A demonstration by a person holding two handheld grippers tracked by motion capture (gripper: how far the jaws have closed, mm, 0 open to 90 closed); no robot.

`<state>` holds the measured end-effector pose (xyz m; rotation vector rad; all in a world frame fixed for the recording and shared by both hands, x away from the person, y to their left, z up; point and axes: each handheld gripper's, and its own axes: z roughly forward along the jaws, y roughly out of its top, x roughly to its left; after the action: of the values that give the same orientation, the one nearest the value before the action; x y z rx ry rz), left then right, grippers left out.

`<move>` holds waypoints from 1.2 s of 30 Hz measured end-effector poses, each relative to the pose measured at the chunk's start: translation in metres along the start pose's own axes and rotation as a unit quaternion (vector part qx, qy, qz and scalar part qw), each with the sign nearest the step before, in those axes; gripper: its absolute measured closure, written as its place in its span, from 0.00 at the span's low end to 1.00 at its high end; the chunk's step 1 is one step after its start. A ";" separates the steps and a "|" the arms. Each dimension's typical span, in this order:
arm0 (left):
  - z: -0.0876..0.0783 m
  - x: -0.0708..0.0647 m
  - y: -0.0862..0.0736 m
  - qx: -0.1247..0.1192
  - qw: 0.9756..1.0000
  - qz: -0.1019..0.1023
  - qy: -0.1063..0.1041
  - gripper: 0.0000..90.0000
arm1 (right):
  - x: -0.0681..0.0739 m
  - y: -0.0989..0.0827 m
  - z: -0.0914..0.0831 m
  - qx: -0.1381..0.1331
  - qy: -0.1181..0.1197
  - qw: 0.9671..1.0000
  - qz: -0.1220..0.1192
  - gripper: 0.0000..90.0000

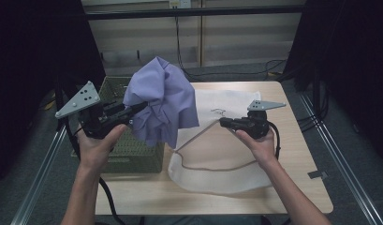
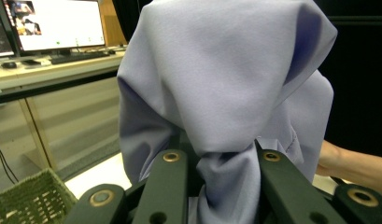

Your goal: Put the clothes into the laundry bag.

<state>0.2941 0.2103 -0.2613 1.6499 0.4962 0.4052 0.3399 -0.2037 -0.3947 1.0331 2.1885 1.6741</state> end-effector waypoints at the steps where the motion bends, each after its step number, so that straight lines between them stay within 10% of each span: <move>1: 0.000 -0.001 -0.001 0.002 1.000 0.000 -0.004 0.90 | 0.000 0.000 0.000 0.000 0.001 1.000 0.000 0.99; 18: 0.032 -0.033 -0.024 0.035 0.999 0.008 -0.017 0.90 | 0.001 0.001 0.003 0.000 0.004 1.000 0.001 0.99; 36: 0.064 -0.056 -0.047 0.067 0.994 -0.003 -0.083 0.90 | -0.001 0.001 0.003 0.000 0.003 1.000 0.001 0.99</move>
<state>0.2768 0.1315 -0.3150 1.7942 0.4105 0.2309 0.3427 -0.2024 -0.3952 1.0329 2.1913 1.6810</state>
